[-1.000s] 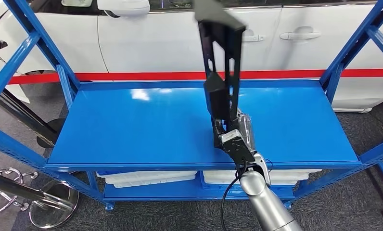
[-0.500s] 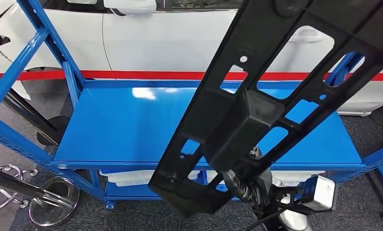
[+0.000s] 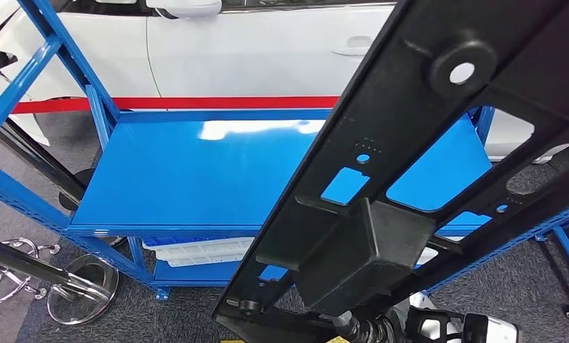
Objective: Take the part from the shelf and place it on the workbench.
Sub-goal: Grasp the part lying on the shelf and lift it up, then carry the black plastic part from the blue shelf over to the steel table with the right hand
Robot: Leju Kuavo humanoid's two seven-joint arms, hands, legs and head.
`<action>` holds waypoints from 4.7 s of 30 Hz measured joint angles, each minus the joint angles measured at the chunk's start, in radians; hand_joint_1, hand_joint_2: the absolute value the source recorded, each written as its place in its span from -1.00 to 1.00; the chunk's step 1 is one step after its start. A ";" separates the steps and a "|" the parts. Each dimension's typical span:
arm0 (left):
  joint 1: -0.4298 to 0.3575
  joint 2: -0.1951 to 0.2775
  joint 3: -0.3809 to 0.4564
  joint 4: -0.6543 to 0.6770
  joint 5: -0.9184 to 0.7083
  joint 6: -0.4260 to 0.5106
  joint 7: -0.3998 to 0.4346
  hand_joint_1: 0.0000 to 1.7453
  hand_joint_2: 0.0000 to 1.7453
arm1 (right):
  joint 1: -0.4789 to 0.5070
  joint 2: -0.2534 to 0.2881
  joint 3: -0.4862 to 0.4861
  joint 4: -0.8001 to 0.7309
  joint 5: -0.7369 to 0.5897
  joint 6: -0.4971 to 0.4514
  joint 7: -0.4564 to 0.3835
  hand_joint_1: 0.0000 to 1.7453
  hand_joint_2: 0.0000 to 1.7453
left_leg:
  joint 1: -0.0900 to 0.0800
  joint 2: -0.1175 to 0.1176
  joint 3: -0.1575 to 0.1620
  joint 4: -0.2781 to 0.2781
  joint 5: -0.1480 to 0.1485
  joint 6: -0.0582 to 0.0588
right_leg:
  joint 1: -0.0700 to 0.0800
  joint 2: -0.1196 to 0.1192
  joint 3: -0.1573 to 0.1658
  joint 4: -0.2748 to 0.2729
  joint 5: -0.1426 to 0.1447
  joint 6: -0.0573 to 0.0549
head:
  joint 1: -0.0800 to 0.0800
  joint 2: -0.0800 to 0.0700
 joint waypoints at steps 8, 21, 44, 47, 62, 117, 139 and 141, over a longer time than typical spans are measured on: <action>0.003 0.006 -0.001 0.000 -0.038 0.015 0.005 -1.00 1.00 | 0.035 -0.001 0.008 -0.031 0.347 -0.321 -0.103 1.00 1.00 | -0.003 0.012 0.029 -0.138 0.092 0.030 | -0.003 0.002 -0.037 0.052 -0.050 0.040 | 0.001 0.000; 0.001 0.022 -0.024 0.000 -0.105 0.028 0.101 -1.00 1.00 | -0.032 -0.083 0.208 -0.025 0.598 -0.915 -0.113 1.00 1.00 | -0.006 0.014 -0.085 -0.096 0.153 -0.010 | -0.013 0.001 0.164 -0.056 -0.092 0.028 | 0.000 0.000; -0.008 0.027 -0.033 0.000 -0.121 0.031 0.099 -1.00 1.00 | -0.068 -0.128 0.255 -0.014 0.561 -0.814 -0.098 1.00 1.00 | -0.009 0.019 -0.053 -0.111 0.134 0.033 | -0.012 0.002 -0.002 0.251 -0.163 0.058 | 0.001 0.000; -0.007 0.026 -0.037 0.000 -0.125 0.031 0.098 -1.00 1.00 | -0.065 -0.131 0.255 -0.014 0.558 -0.793 -0.097 1.00 1.00 | -0.011 0.019 -0.078 -0.095 0.146 0.023 | -0.010 0.002 0.136 0.062 -0.108 0.051 | 0.001 0.000; -0.003 0.025 -0.043 0.000 -0.135 0.036 0.096 -1.00 1.00 | -0.048 -0.140 0.253 -0.009 0.548 -0.735 -0.099 1.00 1.00 | -0.004 0.009 -0.020 0.031 0.073 -0.013 | -0.007 -0.005 0.048 0.000 -0.045 0.011 | 0.000 0.000; 0.002 0.041 -0.049 0.000 -0.162 0.077 0.106 -1.00 1.00 | -0.003 -0.176 0.235 -0.091 0.493 -0.631 -0.112 1.00 1.00 | -0.003 0.020 -0.123 0.124 -0.032 -0.022 | -0.001 -0.008 0.099 -0.017 -0.073 -0.010 | 0.000 0.000; -0.010 0.047 -0.044 0.000 -0.154 0.177 0.097 -1.00 1.00 | -0.009 -0.166 0.223 -0.093 0.437 -0.582 -0.114 1.00 1.00 | -0.003 0.088 -0.014 -0.105 0.099 0.011 | -0.015 -0.051 0.102 0.015 -0.083 0.052 | 0.002 0.000; -0.010 0.048 -0.044 0.000 -0.156 0.182 0.094 -1.00 1.00 | 0.001 -0.159 0.222 -0.094 0.426 -0.568 -0.115 1.00 1.00 | -0.008 0.104 -0.013 -0.102 0.096 -0.002 | -0.008 -0.060 0.113 -0.020 -0.080 0.039 | 0.002 0.000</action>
